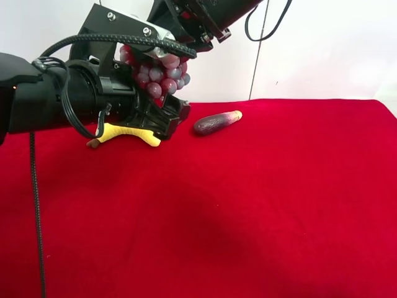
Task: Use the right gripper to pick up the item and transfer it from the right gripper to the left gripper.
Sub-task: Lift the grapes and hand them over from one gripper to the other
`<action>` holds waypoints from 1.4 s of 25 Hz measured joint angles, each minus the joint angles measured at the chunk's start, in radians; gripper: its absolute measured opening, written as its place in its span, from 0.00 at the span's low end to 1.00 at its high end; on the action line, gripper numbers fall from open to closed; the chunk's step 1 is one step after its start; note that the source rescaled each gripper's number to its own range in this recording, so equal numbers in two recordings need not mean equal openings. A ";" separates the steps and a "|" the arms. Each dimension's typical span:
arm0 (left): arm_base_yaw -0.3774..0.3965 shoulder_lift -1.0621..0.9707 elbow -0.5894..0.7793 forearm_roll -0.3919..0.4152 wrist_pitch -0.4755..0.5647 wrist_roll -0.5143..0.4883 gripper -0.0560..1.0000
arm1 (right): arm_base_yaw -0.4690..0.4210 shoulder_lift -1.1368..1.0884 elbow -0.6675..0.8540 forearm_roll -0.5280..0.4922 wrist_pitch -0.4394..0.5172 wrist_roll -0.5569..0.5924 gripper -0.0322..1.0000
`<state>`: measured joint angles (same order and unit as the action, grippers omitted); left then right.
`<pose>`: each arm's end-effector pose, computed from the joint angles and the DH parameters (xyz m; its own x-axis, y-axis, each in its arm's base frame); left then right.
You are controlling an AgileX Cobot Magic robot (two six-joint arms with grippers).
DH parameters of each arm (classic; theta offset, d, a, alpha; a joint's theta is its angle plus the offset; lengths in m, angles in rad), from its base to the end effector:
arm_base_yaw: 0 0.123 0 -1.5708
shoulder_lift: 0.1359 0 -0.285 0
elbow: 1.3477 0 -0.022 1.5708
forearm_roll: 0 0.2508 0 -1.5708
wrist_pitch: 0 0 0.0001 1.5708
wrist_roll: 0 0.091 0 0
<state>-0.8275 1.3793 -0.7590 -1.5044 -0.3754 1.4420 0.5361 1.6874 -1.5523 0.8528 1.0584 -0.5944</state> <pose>0.2176 -0.1877 0.2579 -0.3549 0.3072 -0.8830 0.4491 0.8844 0.1271 0.2830 0.2377 0.3546 -0.6165 -0.4390 -0.6536 -0.7849 0.4082 0.4662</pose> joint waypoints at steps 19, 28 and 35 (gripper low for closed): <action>0.002 0.012 0.004 -0.018 -0.047 0.034 1.00 | 0.012 -0.010 -0.003 -0.231 -0.026 0.169 0.03; 0.003 0.012 0.004 -0.030 -0.077 0.041 1.00 | 0.012 -0.011 -0.002 -0.280 -0.062 0.180 0.03; 0.009 0.012 0.004 -0.033 -0.017 0.018 1.00 | 0.016 -0.011 -0.002 -0.305 -0.101 0.184 0.03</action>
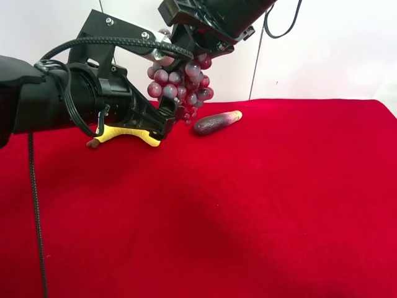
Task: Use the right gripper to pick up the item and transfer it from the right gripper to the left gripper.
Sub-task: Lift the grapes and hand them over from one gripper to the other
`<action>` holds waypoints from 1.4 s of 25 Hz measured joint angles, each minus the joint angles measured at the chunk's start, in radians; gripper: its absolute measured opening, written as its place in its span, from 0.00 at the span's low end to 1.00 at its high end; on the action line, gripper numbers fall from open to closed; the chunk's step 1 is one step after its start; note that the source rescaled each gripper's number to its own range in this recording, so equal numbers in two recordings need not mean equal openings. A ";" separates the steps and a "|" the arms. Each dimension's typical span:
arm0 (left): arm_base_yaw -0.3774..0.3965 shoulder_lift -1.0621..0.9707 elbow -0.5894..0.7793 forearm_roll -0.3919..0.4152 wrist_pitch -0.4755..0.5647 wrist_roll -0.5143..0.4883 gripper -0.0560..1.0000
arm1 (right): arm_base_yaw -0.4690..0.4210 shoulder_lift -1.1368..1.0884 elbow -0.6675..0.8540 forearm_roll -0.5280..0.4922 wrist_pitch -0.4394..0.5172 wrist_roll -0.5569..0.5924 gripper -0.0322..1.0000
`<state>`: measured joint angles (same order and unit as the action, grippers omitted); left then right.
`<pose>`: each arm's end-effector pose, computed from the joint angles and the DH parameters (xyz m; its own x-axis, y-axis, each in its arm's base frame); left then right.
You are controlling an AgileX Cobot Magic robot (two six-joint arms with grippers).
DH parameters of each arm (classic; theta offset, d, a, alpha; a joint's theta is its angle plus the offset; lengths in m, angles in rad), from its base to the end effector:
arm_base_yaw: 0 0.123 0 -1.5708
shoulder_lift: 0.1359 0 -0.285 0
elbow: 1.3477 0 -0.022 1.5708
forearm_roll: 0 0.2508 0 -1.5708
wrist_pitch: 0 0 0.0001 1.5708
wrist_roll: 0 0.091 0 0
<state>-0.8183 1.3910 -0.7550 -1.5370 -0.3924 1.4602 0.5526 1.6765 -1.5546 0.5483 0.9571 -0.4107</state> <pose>0.2203 -0.1846 0.2528 -0.3807 0.3066 -0.8724 0.4228 0.8967 0.1306 0.2943 0.2271 0.3477 -0.6227 -0.4610 -0.6323 -0.7429 0.6019 0.2928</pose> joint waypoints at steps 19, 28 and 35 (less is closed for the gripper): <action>0.001 -0.032 -0.057 0.004 0.182 -0.047 1.00 | 0.003 0.034 0.001 -0.094 -0.054 0.059 0.03; 0.001 -0.032 -0.058 0.006 0.207 -0.076 1.00 | 0.003 0.035 0.001 0.006 -0.072 0.047 0.03; 0.002 -0.036 -0.059 0.004 0.184 -0.080 1.00 | 0.035 0.037 0.001 0.025 -0.078 0.039 0.03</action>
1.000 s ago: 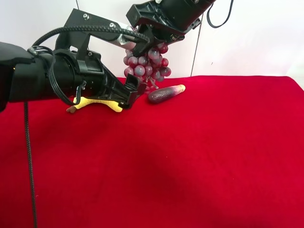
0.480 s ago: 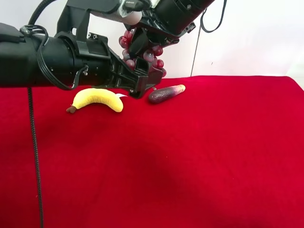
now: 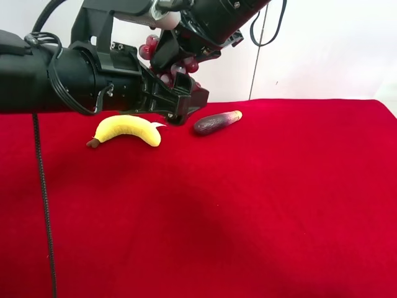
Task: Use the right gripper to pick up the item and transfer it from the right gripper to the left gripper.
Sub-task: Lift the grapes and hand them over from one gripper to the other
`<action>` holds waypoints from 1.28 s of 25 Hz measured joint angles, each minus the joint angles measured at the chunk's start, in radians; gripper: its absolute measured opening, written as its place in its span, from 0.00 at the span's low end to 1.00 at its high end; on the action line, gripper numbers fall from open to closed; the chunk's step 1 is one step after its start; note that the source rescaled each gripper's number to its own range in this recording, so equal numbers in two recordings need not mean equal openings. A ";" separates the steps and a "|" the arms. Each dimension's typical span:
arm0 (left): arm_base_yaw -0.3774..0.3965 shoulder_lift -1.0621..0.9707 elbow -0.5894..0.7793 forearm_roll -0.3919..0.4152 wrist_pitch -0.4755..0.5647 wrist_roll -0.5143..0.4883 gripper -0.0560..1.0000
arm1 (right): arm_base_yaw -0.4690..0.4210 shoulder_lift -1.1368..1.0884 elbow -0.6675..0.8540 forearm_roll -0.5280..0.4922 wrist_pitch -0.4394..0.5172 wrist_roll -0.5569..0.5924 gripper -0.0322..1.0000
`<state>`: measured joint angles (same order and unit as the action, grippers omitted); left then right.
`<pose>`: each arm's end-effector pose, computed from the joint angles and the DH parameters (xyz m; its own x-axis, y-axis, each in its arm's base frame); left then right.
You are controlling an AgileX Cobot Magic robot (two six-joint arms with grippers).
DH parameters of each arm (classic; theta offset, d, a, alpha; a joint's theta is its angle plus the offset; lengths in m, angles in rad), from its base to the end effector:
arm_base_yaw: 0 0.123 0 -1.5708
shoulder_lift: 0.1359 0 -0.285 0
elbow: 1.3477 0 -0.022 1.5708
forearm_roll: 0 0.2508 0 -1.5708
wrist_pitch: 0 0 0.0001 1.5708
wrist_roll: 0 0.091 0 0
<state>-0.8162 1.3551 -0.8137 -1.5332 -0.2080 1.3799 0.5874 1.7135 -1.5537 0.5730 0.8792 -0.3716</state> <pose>0.2141 -0.2004 0.2784 -0.3811 0.1884 -0.9051 0.5337 0.8443 -0.0490 0.2983 0.2443 0.3378 -0.6473 -0.4105 -0.6423 -0.7169 0.6141 0.3300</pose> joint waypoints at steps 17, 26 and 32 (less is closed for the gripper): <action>0.002 -0.002 -0.008 -0.008 -0.020 -0.015 0.12 | 0.029 -0.001 0.000 -0.077 -0.062 0.012 0.03; 0.002 -0.002 -0.008 -0.012 -0.013 -0.022 0.12 | 0.037 -0.005 0.000 -0.094 -0.062 -0.001 0.03; 0.002 -0.002 -0.008 -0.012 -0.011 -0.022 0.12 | 0.037 -0.005 0.000 -0.096 -0.060 -0.002 0.03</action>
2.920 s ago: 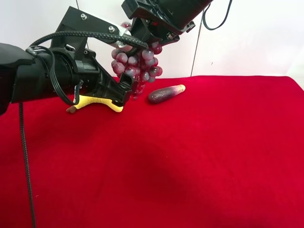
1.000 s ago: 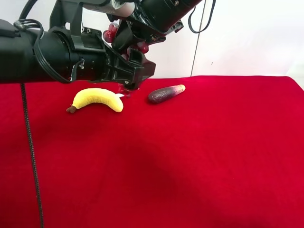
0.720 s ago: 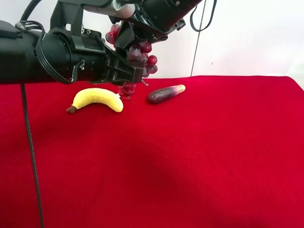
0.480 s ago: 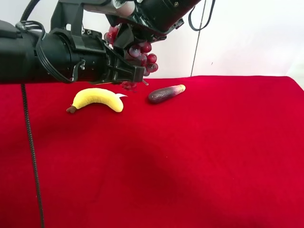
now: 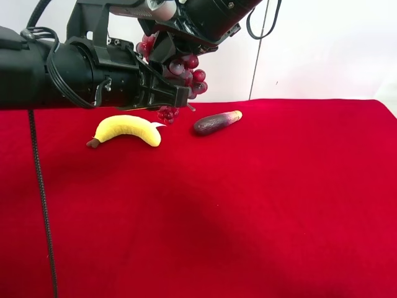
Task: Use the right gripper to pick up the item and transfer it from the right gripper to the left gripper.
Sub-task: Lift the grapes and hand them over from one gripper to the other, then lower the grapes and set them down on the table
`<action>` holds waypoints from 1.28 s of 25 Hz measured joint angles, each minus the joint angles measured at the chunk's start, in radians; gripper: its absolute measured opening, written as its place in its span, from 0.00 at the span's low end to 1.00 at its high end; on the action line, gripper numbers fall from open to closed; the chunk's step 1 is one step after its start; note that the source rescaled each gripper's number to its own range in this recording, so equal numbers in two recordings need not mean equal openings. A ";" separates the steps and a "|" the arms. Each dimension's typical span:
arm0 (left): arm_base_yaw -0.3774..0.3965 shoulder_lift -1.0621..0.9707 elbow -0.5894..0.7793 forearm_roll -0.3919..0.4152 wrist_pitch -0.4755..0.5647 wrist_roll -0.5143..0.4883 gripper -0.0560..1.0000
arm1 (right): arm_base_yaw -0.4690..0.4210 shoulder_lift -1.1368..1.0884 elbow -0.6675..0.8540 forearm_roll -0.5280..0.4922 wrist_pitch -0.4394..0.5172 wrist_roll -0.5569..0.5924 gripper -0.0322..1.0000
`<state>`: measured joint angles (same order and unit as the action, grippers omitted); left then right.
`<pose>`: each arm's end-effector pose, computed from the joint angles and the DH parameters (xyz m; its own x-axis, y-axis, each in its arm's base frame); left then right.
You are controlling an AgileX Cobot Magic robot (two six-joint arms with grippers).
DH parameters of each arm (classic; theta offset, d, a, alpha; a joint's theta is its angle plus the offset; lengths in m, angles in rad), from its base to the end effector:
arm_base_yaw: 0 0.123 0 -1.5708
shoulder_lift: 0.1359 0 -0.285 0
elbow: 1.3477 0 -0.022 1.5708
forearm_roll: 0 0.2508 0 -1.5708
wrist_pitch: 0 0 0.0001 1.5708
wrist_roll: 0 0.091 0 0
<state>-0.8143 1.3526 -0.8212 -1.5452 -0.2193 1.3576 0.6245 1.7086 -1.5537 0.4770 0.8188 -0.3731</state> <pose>0.2154 -0.1995 0.2814 -0.3932 0.1522 -0.9068 0.5105 0.8564 -0.0776 0.2959 0.2509 0.3392 -0.5721 -0.4515 -0.6848 -0.7547 0.6167 0.2239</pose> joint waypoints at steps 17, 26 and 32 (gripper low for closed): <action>-0.001 0.001 -0.005 0.006 0.031 0.008 0.11 | 0.013 -0.059 -0.001 -0.128 0.007 0.016 0.75; -0.001 0.000 -0.016 0.010 0.024 0.016 0.10 | 0.025 -0.142 0.000 -0.318 0.074 0.148 0.84; -0.001 0.002 -0.016 0.010 -0.015 0.019 0.10 | 0.025 -0.161 0.000 -0.419 0.158 0.220 0.93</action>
<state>-0.8155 1.3548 -0.8376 -1.5357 -0.2346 1.3767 0.6499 1.5475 -1.5535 0.0577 0.9763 -0.1535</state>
